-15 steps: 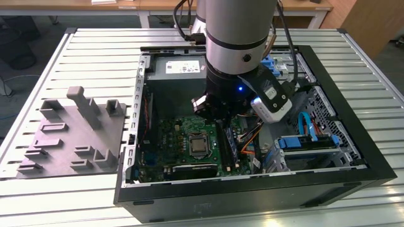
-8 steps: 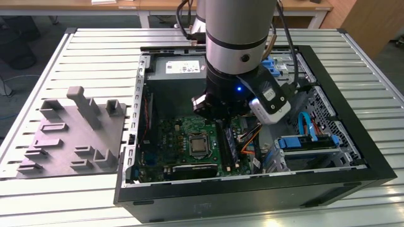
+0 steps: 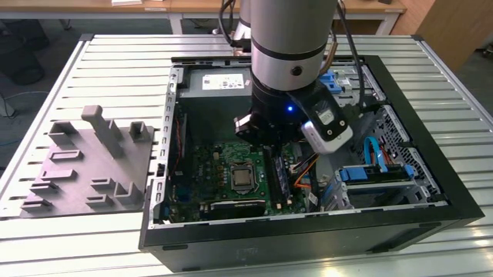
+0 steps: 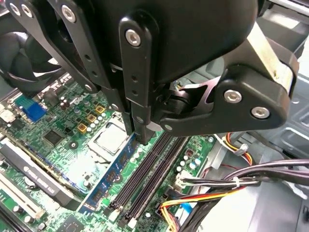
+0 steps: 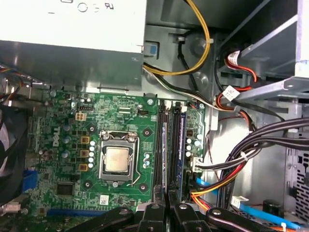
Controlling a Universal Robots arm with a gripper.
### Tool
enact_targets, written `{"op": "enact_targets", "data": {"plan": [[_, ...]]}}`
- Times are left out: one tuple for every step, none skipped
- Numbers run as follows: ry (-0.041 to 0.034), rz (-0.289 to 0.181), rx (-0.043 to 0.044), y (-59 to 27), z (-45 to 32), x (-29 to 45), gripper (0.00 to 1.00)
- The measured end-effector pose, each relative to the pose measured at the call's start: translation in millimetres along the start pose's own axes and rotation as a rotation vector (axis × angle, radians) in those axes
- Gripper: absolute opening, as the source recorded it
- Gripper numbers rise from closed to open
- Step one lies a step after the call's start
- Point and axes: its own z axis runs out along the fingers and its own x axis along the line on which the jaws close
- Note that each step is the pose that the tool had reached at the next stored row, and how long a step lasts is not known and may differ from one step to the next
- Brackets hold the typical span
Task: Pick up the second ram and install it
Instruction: 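Insert the second ram into the second slot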
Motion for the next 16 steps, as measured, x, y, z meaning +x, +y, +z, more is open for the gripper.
{"op": "enact_targets", "data": {"plan": [[-0.0003, 0.007, 0.0005, 0.0, 0.0, 0.0, 0.14], [-0.0006, 0.015, 0.0011, 0.0, 0.0, 0.0, 0.14], [-0.0009, 0.022, 0.0016, 0.0, 0.0, 0.0, 0.14], [-0.0012, 0.029, 0.0021, 0.0, 0.0, 0.0, 0.14], [-0.0015, 0.036, 0.0027, 0.0, 0.0, 0.0, 0.14], [-0.0018, 0.043, 0.0033, 0.0, 0.0, 0.0, 0.14], [-0.0022, 0.051, 0.0038, 0.0, 0.0, 0.0, 0.14], [-0.0025, 0.059, 0.0044, 0.0, 0.0, 0.0, 0.14], [-0.0029, 0.067, 0.0049, 0.0, 0.0, 0.0, 0.14], [-0.0033, 0.075, 0.0055, 0.0, 0.0, 0.0, 0.14], [-0.0036, 0.084, 0.0062, 0.0, 0.0, 0.0, 0.14], [-0.004, 0.092, 0.0068, 0.0, 0.0, 0.0, 0.14], [-0.0044, 0.102, 0.0075, 0.0, 0.1, 0.0, 0.14], [-0.0048, 0.111, 0.0082, 0.0, 0.1, 0.0, 0.14], [-0.0051, 0.119, 0.0088, 0.0, 0.0, 0.0, 0.14], [-0.0053, 0.123, 0.0091, 0.0, 0.0, 0.0, 0.14]]}}
